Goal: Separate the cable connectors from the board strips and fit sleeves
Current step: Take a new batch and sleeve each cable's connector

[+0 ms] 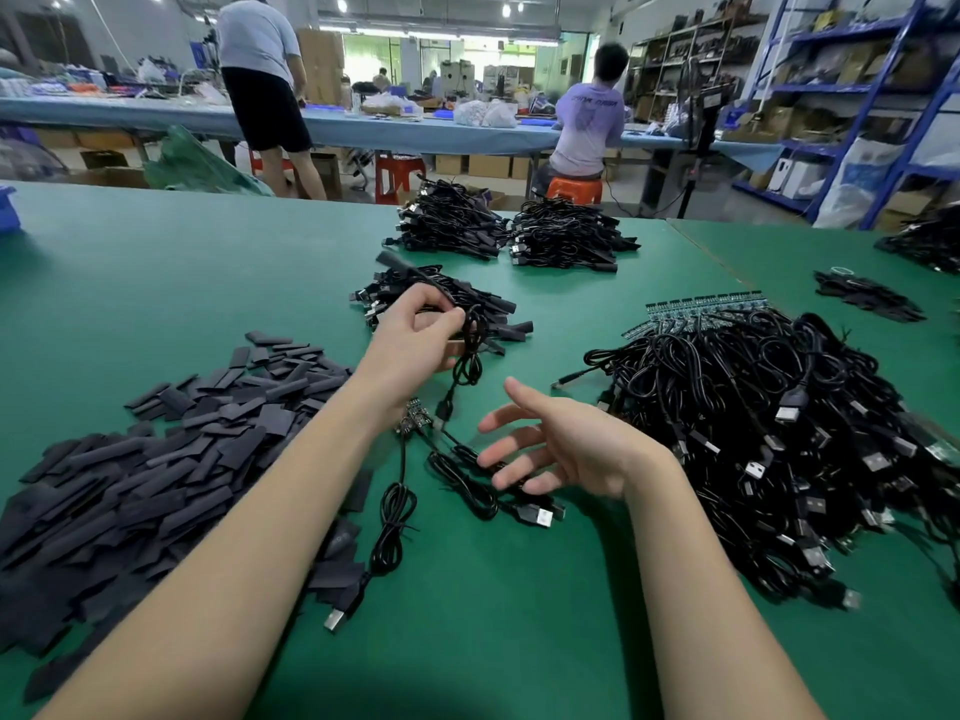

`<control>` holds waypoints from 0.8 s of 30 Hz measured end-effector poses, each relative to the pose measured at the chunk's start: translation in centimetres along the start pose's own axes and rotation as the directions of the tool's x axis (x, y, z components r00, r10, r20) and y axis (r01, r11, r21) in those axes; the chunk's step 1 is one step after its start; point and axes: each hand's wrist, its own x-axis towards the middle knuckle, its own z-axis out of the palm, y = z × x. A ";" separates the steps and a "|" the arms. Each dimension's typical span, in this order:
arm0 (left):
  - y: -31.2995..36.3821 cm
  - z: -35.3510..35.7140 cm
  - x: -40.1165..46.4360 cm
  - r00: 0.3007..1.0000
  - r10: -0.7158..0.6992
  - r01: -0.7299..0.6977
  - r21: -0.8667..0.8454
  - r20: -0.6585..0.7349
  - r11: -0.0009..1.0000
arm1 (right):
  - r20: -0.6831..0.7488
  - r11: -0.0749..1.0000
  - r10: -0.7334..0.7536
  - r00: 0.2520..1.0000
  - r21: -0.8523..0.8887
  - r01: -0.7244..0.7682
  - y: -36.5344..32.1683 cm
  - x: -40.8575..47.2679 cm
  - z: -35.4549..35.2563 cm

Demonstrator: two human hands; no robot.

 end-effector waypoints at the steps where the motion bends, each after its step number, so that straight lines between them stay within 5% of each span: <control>1: 0.3 -0.1 0.9 1.000 0.027 -0.028 0.088 0.006 0.996 | 0.007 1.000 -0.018 1.000 -0.008 0.018 0.0 0.0 0.0; 3: 1.1 -0.2 3.4 0.990 0.130 -0.138 0.358 0.047 0.924 | 0.003 0.998 -0.053 0.999 0.029 0.053 0.1 0.1 0.1; 6: 2.4 -0.3 8.0 0.942 0.261 -0.323 0.783 0.212 0.532 | -0.031 0.994 -0.089 0.996 0.063 0.091 0.2 0.7 0.2; 8: 2.7 0.0 10.7 0.924 0.259 -0.354 0.886 0.281 0.300 | -0.055 0.994 -0.097 0.994 0.049 0.099 0.3 1.1 0.3; 11: 1.7 0.2 12.8 0.933 0.209 -0.324 0.937 0.293 0.132 | -0.076 0.994 -0.104 0.992 0.019 0.106 0.6 1.5 0.3; 15: -1.6 0.2 13.2 0.954 0.126 -0.288 0.948 0.272 0.134 | -0.101 0.992 -0.128 0.987 0.005 0.129 0.8 1.6 0.4; 19: -1.2 -0.4 11.4 0.957 0.174 -0.276 0.917 0.233 0.289 | -0.175 0.979 -0.197 0.965 -0.094 0.182 0.5 1.7 0.7; 22: -0.2 -1.7 8.2 0.951 0.268 -0.260 0.869 0.155 0.421 | -0.247 0.927 -0.264 0.932 -0.333 0.174 0.2 1.8 1.4; 24: 0.0 -2.8 5.7 0.978 0.181 -0.176 0.885 0.106 0.431 | -0.256 0.825 -0.304 0.918 -0.552 0.120 -0.1 2.1 1.9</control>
